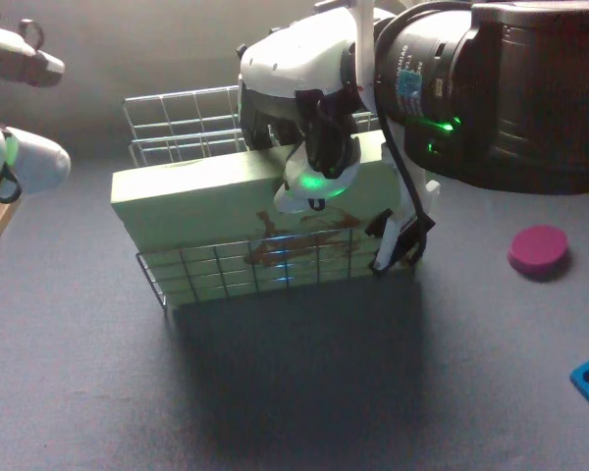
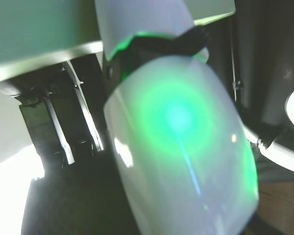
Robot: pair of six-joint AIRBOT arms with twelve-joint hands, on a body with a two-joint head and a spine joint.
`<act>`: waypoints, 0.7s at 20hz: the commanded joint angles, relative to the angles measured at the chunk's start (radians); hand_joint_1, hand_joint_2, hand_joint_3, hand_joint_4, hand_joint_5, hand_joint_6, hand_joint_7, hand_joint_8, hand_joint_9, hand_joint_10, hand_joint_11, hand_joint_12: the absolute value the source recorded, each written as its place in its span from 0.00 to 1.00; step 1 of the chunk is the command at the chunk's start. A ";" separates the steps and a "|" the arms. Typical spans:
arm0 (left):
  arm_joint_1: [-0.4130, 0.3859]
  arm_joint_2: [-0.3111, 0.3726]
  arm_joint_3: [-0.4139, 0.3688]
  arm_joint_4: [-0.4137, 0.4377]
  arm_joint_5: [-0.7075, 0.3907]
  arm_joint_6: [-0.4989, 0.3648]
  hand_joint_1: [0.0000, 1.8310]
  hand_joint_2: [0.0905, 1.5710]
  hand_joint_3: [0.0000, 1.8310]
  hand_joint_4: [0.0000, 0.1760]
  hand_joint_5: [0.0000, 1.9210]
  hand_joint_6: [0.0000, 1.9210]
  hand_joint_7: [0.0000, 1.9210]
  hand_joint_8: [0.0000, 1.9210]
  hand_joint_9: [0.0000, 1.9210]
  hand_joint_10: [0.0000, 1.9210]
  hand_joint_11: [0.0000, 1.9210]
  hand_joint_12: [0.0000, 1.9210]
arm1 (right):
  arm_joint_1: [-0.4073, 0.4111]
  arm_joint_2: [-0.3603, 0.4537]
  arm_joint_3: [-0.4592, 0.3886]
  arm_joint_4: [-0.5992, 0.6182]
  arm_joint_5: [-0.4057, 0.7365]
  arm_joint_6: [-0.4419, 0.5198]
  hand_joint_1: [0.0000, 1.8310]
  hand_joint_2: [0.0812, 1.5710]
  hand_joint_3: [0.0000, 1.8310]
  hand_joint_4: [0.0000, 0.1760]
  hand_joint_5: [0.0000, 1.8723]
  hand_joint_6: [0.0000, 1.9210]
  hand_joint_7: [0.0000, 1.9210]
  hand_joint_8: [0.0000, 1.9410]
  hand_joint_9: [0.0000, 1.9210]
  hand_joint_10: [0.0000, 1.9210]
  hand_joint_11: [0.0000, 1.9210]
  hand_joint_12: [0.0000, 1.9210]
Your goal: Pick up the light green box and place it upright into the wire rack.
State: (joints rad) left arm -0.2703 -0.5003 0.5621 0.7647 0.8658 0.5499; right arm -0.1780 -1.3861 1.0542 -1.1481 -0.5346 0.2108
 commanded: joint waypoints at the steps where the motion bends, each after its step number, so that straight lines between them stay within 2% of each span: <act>1: -0.015 0.003 -0.005 0.064 -0.073 0.006 0.06 0.80 0.00 0.54 0.11 0.00 0.12 0.00 0.12 0.00 0.00 0.25 | 0.012 -0.002 0.002 -0.046 0.038 0.006 0.75 0.70 0.00 0.00 0.48 0.48 0.52 0.51 0.48 0.68 0.46 0.73; 2: -0.015 0.003 -0.006 0.064 -0.073 0.006 0.05 0.80 0.00 0.54 0.11 0.00 0.12 0.00 0.12 0.00 0.00 0.25 | 0.011 -0.002 0.002 -0.046 0.038 0.006 0.75 0.69 0.00 0.00 0.50 0.44 0.54 0.48 0.50 0.67 0.46 0.73; 6: -0.027 0.001 -0.013 0.064 -0.076 0.006 0.04 0.80 0.00 0.54 0.11 0.00 0.11 0.00 0.12 0.00 0.00 0.25 | 0.010 -0.001 0.001 -0.046 0.037 0.006 0.75 0.71 0.00 0.00 0.42 0.54 0.52 0.50 0.48 0.69 0.43 0.73; 7: -0.033 -0.001 -0.015 0.064 -0.076 0.006 0.05 0.80 0.00 0.54 0.11 0.00 0.11 0.00 0.12 0.00 0.00 0.25 | 0.010 0.000 0.000 -0.046 0.037 0.006 0.68 0.72 0.00 0.00 0.42 0.59 0.52 0.55 0.44 0.54 0.42 0.72; 8: -0.037 -0.002 -0.017 0.064 -0.076 0.006 0.05 0.80 0.00 0.53 0.11 0.00 0.11 0.00 0.12 0.00 0.00 0.25 | 0.009 0.001 -0.001 -0.046 0.037 0.006 0.66 0.73 0.00 0.00 0.42 0.61 0.50 0.58 0.42 0.46 0.41 0.71; 9: -0.039 -0.002 -0.020 0.064 -0.076 0.006 0.05 0.80 0.00 0.53 0.11 0.00 0.11 0.00 0.12 0.00 0.00 0.26 | 0.008 0.001 -0.002 -0.046 0.037 0.006 0.61 0.73 0.00 0.00 0.45 0.61 0.44 0.36 0.40 0.41 0.39 0.71; 10: -0.041 -0.002 -0.023 0.064 -0.076 0.006 0.05 0.80 0.00 0.53 0.11 0.00 0.11 0.00 0.12 0.00 0.00 0.26 | 0.006 0.002 -0.003 -0.046 0.037 0.006 0.57 0.69 0.00 0.00 0.40 0.30 0.44 0.23 0.38 0.36 0.35 0.69; 11: -0.044 -0.002 -0.025 0.064 -0.076 0.006 0.05 0.80 0.00 0.53 0.11 0.00 0.11 0.00 0.12 0.00 0.00 0.26 | 0.006 0.003 -0.004 -0.046 0.037 0.006 0.55 0.68 0.00 0.00 0.40 0.13 0.44 0.13 0.37 0.28 0.32 0.67; 12: -0.047 -0.002 -0.027 0.064 -0.076 0.006 0.05 0.80 0.00 0.53 0.11 0.00 0.11 0.00 0.12 0.00 0.00 0.26 | 0.007 0.004 -0.005 -0.046 0.037 0.006 0.53 0.67 0.00 0.00 0.39 0.05 0.44 0.06 0.35 0.21 0.27 0.67; 13: -0.048 -0.002 -0.029 0.064 -0.076 0.006 0.04 0.80 0.00 0.53 0.11 0.00 0.11 0.00 0.12 0.00 0.00 0.26 | 0.010 0.006 -0.007 -0.046 0.036 0.006 0.51 0.66 0.00 0.00 0.38 0.02 0.42 0.02 0.33 0.15 0.24 0.64; 14: -0.051 -0.002 -0.030 0.064 -0.077 0.007 0.03 0.80 0.00 0.53 0.11 0.00 0.11 0.00 0.12 0.00 0.00 0.26 | 0.015 0.009 -0.011 -0.046 0.034 0.006 0.48 0.65 0.00 0.00 0.32 0.00 0.35 0.00 0.31 0.04 0.16 0.59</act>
State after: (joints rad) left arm -0.3077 -0.5022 0.5350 0.7700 0.8612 0.5526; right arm -0.1780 -1.3766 1.0454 -1.1458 -0.5327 0.2108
